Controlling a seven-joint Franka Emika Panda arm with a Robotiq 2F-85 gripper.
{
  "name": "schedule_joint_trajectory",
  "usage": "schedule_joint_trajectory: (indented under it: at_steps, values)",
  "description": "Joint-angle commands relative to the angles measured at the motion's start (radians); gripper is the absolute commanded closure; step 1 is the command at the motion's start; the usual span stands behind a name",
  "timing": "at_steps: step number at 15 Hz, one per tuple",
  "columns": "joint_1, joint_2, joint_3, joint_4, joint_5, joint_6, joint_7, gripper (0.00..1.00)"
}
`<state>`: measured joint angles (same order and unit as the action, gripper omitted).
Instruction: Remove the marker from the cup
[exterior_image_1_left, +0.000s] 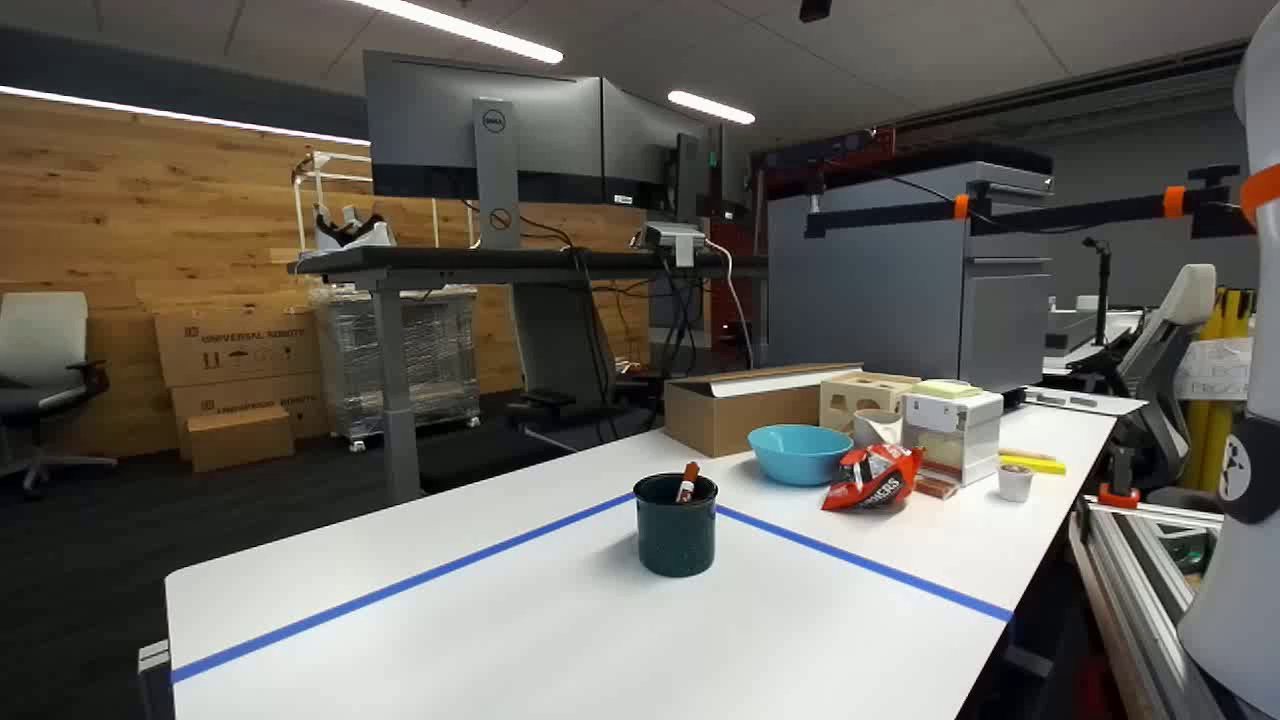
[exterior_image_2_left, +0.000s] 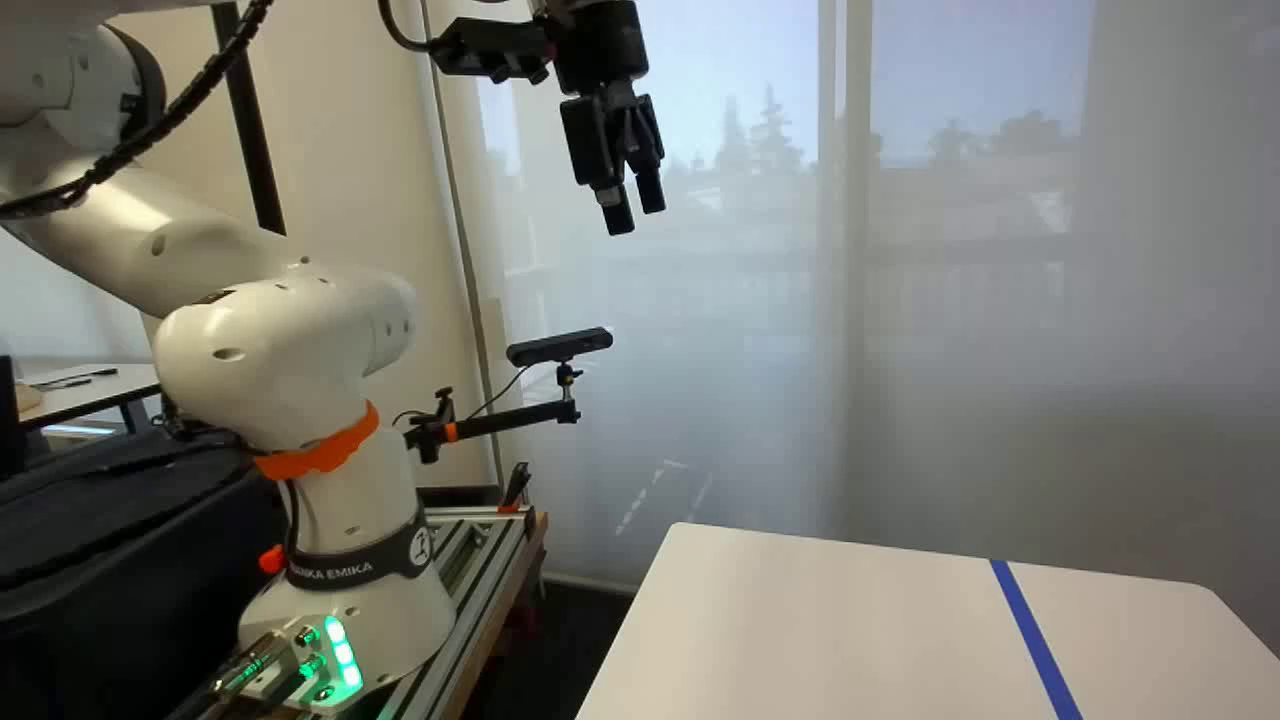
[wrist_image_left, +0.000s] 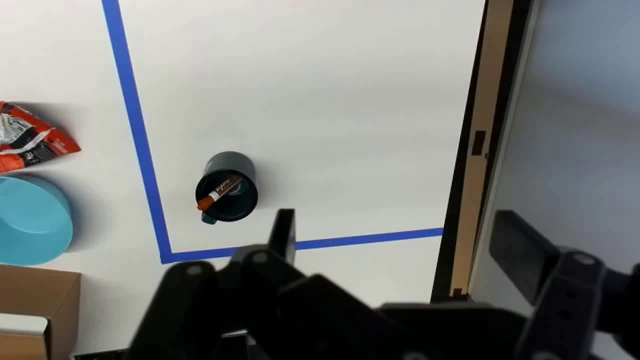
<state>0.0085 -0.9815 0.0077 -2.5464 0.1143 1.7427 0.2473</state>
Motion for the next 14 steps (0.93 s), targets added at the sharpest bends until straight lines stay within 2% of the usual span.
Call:
schedule_joint_trajectory:
  at_steps: [1,14]
  values:
    - [-0.026,0.002,0.016,0.005,0.016,-0.005,-0.017,0.00]
    - [-0.034,0.002,0.025,-0.004,0.014,0.020,-0.003,0.00]
